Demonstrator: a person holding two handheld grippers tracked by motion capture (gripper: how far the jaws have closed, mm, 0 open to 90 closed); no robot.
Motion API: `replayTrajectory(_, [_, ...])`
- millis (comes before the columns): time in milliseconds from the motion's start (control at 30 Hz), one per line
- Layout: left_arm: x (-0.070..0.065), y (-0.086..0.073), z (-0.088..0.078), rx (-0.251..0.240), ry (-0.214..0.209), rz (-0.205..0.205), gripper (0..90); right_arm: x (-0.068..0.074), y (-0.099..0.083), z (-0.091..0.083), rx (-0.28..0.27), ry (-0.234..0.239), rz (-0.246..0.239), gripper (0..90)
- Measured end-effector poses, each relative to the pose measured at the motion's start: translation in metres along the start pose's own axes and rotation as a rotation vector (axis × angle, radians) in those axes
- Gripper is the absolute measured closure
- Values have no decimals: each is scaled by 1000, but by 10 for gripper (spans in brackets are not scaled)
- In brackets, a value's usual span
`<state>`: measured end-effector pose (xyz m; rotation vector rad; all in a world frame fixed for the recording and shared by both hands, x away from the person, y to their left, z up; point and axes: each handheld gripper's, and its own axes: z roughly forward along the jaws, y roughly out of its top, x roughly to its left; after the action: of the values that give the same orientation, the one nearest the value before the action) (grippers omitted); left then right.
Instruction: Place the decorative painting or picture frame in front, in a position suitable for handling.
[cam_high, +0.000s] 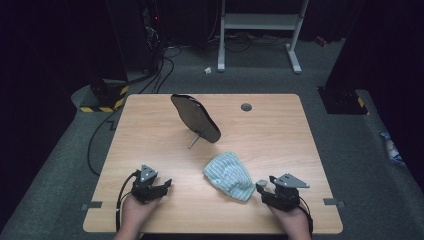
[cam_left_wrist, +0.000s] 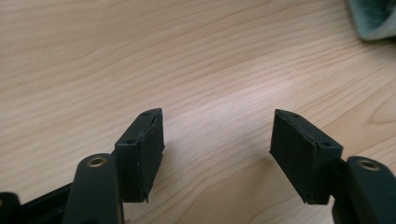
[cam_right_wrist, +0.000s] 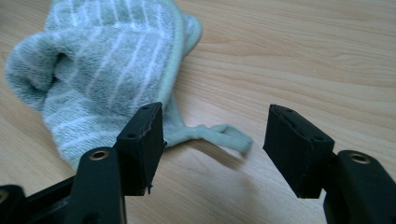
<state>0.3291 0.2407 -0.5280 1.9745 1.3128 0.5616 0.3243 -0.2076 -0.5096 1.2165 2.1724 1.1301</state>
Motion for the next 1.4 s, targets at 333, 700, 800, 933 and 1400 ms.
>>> replayTrajectory(333, [-1,-5,0,3,16,10,250,9,7,1,-14,40,-11,328])
replayTrajectory(700, [-7,-6,-2,-9,44,27,248,15,41,0,-57,83,-16,295])
replayTrajectory(800, [-4,-6,-1,-1,25,4,248,22,52,9,-65,99,-24,285])
replayTrajectory(933, [-4,-6,-1,-3,24,8,260,29,59,15,-69,110,-30,278])
replayTrajectory(1400, [-3,-7,-3,-6,30,-6,285,66,59,51,25,157,-97,212])
